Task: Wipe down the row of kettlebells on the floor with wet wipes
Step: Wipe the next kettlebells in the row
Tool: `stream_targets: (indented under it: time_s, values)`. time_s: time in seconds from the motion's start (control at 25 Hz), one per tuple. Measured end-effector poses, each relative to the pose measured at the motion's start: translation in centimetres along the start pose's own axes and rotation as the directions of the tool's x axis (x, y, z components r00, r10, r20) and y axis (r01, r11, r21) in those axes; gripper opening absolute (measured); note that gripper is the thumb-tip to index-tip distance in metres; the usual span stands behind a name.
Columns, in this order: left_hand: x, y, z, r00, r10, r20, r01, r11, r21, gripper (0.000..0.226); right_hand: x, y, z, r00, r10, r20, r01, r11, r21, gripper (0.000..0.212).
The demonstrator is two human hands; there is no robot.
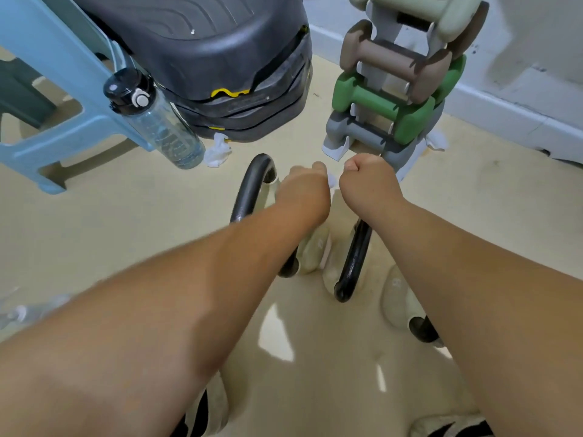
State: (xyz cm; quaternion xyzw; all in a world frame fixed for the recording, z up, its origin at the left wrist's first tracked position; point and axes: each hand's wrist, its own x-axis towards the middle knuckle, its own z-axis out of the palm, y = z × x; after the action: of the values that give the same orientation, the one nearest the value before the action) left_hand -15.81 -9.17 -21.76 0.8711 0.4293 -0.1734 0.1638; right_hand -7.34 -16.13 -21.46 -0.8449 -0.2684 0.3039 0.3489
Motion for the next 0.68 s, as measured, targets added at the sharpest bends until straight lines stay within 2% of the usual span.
stream_targets:
  time_s: [0.04, 0.12, 0.24, 0.28, 0.36, 0.44, 0.52, 0.6, 0.68]
  values:
    - [-1.6, -1.0, 1.4, 0.997, -0.022, -0.078, 0.01, 0.988, -0.152, 0.058, -0.2, -0.4, 0.3, 0.999, 0.006, 0.042, -0.008, 0.999, 0.041, 0.014]
    - [-5.5, -2.7, 4.2, 0.975, -0.077, -0.208, -0.022, 0.9, -0.435, 0.073, -0.5, -1.3, 0.9, 0.993, 0.018, 0.116, -0.03, 0.994, 0.109, 0.017]
    - [-11.2, -3.6, 7.6, 0.955, -0.144, -0.26, -0.068, 0.746, -0.663, 0.075, -1.0, -1.8, 1.4, 0.987, 0.045, 0.156, -0.067, 0.988, 0.139, 0.016]
    - [-11.7, -3.7, 7.8, 0.953, -0.152, -0.26, -0.066, 0.736, -0.673, 0.074, -1.0, -1.7, 1.5, 0.985, 0.047, 0.165, -0.072, 0.986, 0.148, 0.015]
    - [-9.1, -4.0, 7.1, 0.962, -0.157, -0.225, -0.015, 0.791, -0.612, 0.066, -1.1, -1.5, 1.5, 0.983, 0.056, 0.175, -0.081, 0.987, 0.14, 0.016]
    - [-4.3, -3.6, 4.7, 0.987, -0.128, -0.098, 0.067, 0.878, -0.474, 0.045, -0.9, -1.3, 1.5, 0.98, 0.072, 0.184, -0.094, 0.989, 0.115, 0.022]
    - [-0.7, -2.7, 2.1, 0.995, -0.096, 0.012, 0.094, 0.931, -0.351, 0.035, -0.9, -0.8, 1.8, 0.976, 0.097, 0.197, -0.116, 0.99, 0.087, 0.024]
    - [0.6, -1.9, 1.4, 0.991, -0.135, -0.017, 0.122, 0.937, -0.327, 0.028, -0.9, -0.5, 2.1, 0.972, 0.126, 0.197, -0.145, 0.986, 0.087, 0.017]
    - [-0.4, -1.5, 2.0, 0.985, -0.155, -0.073, 0.115, 0.914, -0.388, 0.018, -0.8, -0.3, 2.1, 0.971, 0.147, 0.19, -0.168, 0.981, 0.097, 0.016]
